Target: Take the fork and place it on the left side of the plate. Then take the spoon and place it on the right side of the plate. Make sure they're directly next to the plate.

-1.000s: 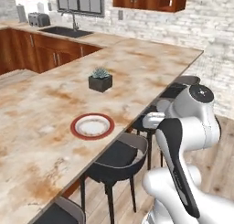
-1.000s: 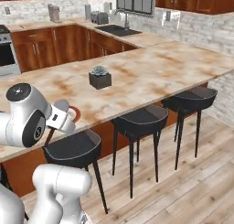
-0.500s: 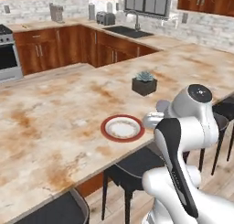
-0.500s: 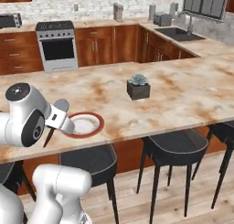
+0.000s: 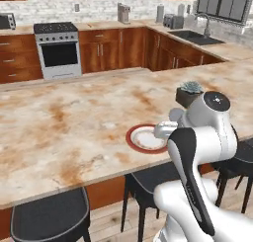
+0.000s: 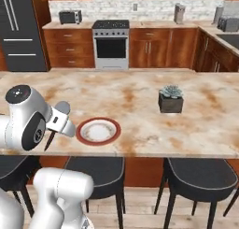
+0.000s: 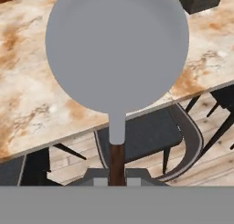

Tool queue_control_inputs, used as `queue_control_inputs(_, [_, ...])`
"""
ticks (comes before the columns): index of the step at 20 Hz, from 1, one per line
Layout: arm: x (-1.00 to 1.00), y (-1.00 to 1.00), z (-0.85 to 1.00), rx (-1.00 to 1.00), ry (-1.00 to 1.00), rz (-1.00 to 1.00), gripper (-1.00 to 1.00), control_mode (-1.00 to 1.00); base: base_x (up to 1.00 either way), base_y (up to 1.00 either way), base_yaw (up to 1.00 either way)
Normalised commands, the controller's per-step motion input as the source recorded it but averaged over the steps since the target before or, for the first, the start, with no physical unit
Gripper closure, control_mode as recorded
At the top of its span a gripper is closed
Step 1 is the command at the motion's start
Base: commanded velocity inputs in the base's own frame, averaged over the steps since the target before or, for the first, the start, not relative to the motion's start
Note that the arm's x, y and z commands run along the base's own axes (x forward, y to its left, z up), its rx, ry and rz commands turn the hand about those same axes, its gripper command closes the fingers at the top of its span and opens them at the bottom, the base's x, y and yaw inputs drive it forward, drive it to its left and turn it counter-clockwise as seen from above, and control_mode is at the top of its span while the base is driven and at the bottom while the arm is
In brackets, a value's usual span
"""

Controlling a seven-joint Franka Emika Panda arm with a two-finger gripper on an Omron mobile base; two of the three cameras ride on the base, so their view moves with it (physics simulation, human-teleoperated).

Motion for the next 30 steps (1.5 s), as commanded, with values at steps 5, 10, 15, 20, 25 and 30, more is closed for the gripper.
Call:
queue_control_inputs(5, [0.00,0.00,0.00,0.00,0.00,0.00,1.00,1.00,0.64,-0.26,0.50])
queue_control_inputs(10, [0.00,0.00,0.00,0.00,0.00,0.00,1.00,1.00,0.64,-0.42,0.45])
queue_control_inputs(15, [0.00,0.00,0.00,0.00,0.00,0.00,1.00,1.00,0.28,-0.78,0.35])
queue_control_inputs(20, [0.00,0.00,0.00,0.00,0.00,0.00,1.00,1.00,0.33,-0.85,0.21])
queue_control_inputs(25, [0.00,0.00,0.00,0.00,0.00,0.00,1.00,1.00,-0.01,-0.87,0.05])
queue_control_inputs(30, [0.00,0.00,0.00,0.00,0.00,0.00,1.00,1.00,0.01,-0.79,-0.01])
